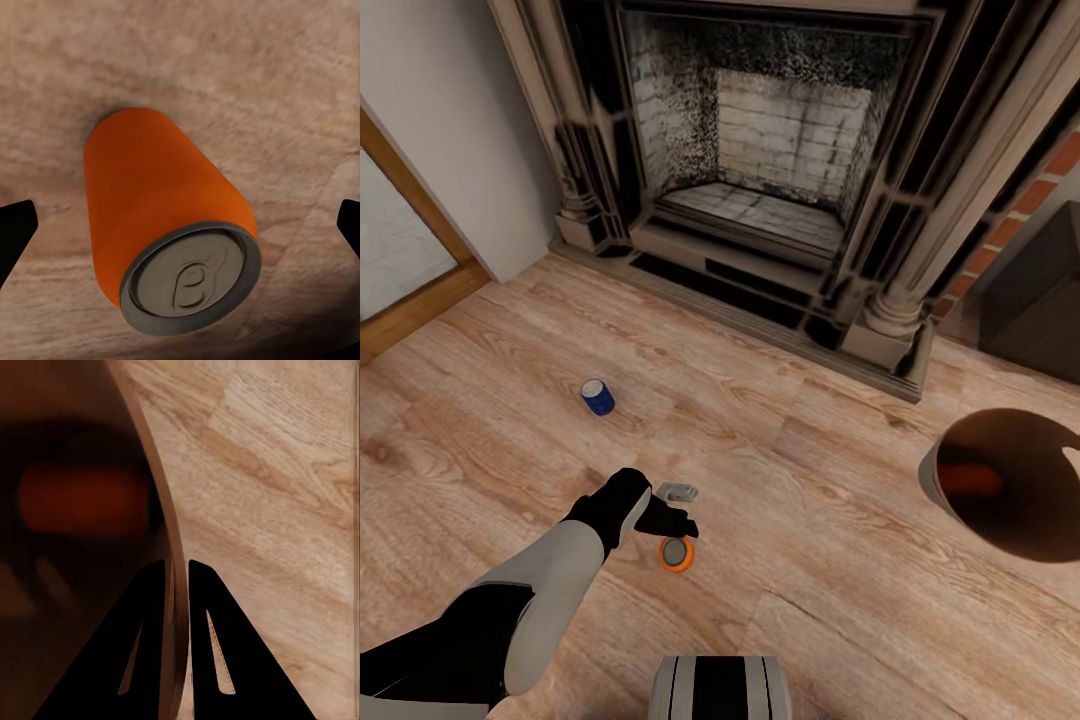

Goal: Put the three can of soda from the living room inside the tash can in the kitchen.

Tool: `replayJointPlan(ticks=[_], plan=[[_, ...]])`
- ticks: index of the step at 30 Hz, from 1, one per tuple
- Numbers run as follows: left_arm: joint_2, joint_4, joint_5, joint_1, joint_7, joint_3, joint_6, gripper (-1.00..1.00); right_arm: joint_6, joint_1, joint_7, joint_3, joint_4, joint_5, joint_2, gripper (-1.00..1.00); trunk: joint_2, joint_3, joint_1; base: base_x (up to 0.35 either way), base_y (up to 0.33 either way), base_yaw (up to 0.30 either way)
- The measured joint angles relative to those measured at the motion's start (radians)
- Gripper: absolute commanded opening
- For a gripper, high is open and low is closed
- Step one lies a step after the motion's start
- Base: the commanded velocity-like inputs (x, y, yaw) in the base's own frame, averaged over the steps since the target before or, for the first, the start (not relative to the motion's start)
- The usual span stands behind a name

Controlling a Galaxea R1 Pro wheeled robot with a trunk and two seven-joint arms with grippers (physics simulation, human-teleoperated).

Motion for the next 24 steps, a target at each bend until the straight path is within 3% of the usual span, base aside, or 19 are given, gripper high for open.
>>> replayJointPlan(ticks=[20, 24], plan=[[0.0, 0.0, 0.0, 0.0, 0.003, 0.0, 0.0, 1.0, 0.0, -0.008, 0.002, 0.0, 0.0, -0.001, -0.014, -1.0, 0.0, 0.0, 0.0, 0.0, 0.0, 0.0], [0.0, 0.0, -0.001, 0.0, 0.004, 0.0, 0.0, 1.0, 0.001, -0.008, 0.002, 0.0, 0.001, -0.002, -0.013, -1.0, -0.001, -0.015, 0.002, 0.0, 0.0, 0.0]])
